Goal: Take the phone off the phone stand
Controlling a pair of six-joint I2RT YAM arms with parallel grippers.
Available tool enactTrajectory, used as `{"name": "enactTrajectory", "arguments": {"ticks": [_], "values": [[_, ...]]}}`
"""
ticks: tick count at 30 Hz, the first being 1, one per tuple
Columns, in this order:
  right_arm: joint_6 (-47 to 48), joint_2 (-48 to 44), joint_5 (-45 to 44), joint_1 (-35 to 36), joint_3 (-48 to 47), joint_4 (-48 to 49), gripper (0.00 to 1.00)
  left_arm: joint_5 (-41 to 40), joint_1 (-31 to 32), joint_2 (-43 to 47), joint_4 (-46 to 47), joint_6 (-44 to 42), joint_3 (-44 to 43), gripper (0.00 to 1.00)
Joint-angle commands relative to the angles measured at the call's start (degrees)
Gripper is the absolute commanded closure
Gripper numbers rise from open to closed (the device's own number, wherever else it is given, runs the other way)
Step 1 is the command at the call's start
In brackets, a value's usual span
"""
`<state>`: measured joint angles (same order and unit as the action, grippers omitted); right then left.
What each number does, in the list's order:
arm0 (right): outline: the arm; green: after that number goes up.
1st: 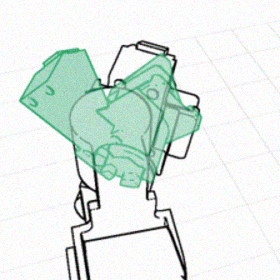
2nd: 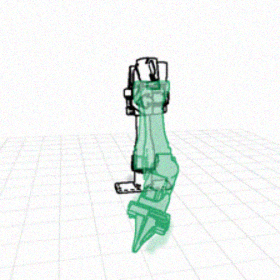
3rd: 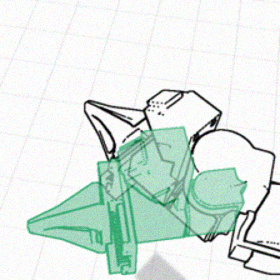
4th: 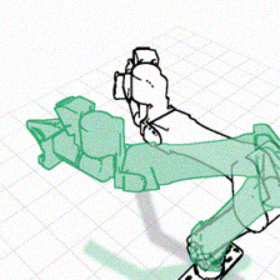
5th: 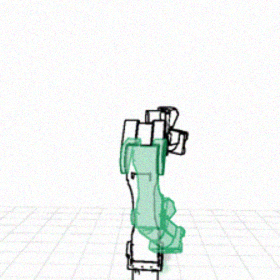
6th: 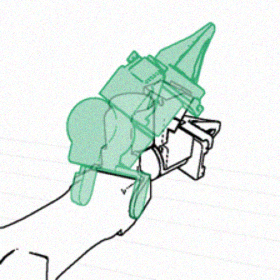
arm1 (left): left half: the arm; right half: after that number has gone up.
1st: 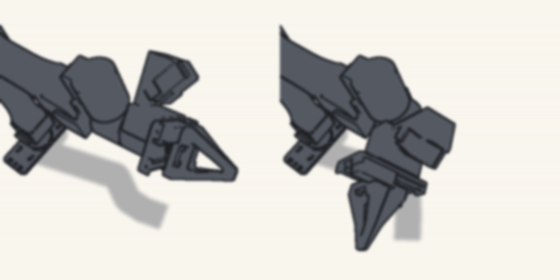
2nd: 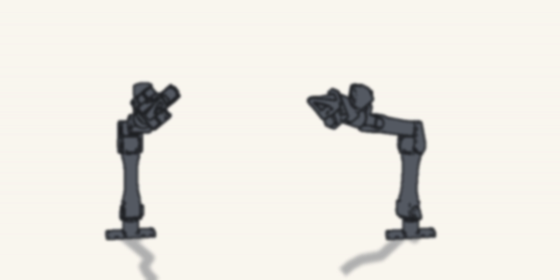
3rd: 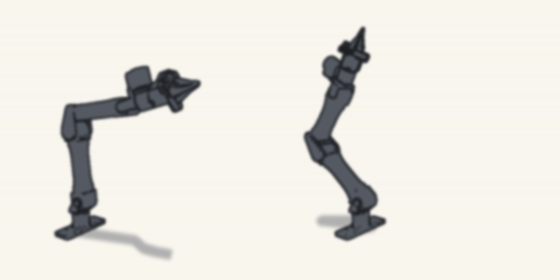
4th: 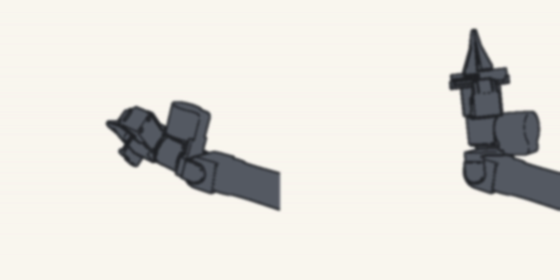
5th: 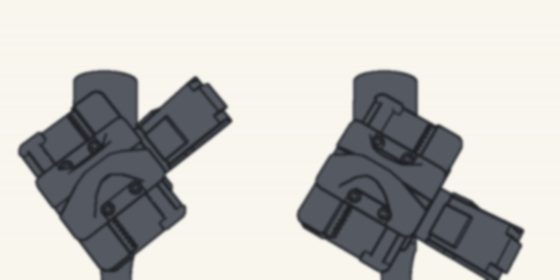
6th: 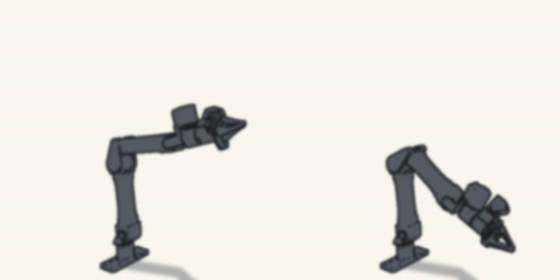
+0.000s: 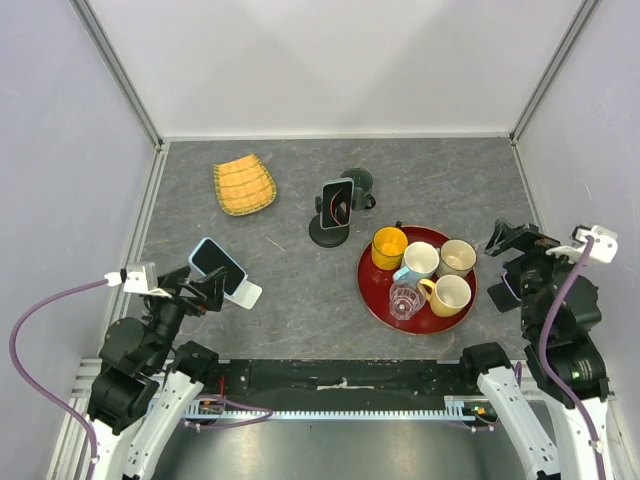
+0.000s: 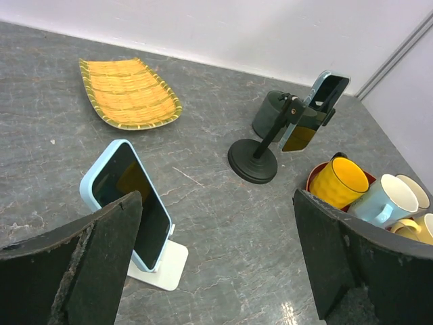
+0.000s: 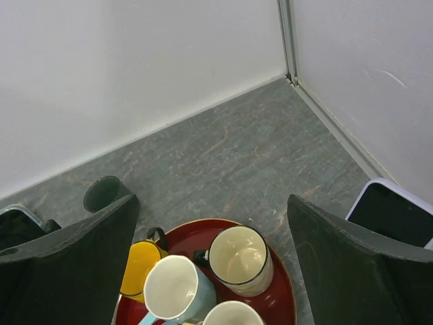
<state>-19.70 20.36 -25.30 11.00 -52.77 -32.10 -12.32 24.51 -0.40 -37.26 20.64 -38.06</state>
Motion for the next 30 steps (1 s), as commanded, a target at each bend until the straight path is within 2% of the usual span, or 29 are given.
{"name": "enactTrajectory", "arguments": {"ticks": [1,6,8,14,17,22,26,30], "values": [[-1.48,3.45,1.04,-0.19,-1.10,-2.00,0.02,-0.16,0.10,-0.90,0.52,1.94,0.36,0.00],[-3.84,6.44,8.41,-0.19,0.03,-2.97,0.02,0.10,0.10,-1.71,0.78,1.94,0.53,0.00],[-4.99,7.85,14.64,-0.28,0.56,-3.06,0.02,0.19,0.10,-2.06,0.87,1.94,0.62,0.00],[-6.75,17.33,29.66,-0.19,0.39,-4.37,0.02,0.63,-0.25,-2.67,0.87,1.94,0.62,0.00],[-7.36,20.77,33.02,-0.11,1.00,-5.17,0.02,0.72,-0.34,-2.93,0.87,1.94,0.62,0.00],[-9.82,22.79,32.87,2.87,3.73,-4.91,0.02,1.07,-0.52,-3.29,0.87,1.94,0.62,0.00],[-11.67,25.16,26.81,9.54,3.30,-4.99,0.02,1.42,-0.69,-3.64,0.78,1.94,0.62,0.00],[-14.56,30.52,21.79,20.27,2.15,-4.12,0.02,1.68,-0.69,-3.55,0.78,1.77,0.71,0.00]]}}
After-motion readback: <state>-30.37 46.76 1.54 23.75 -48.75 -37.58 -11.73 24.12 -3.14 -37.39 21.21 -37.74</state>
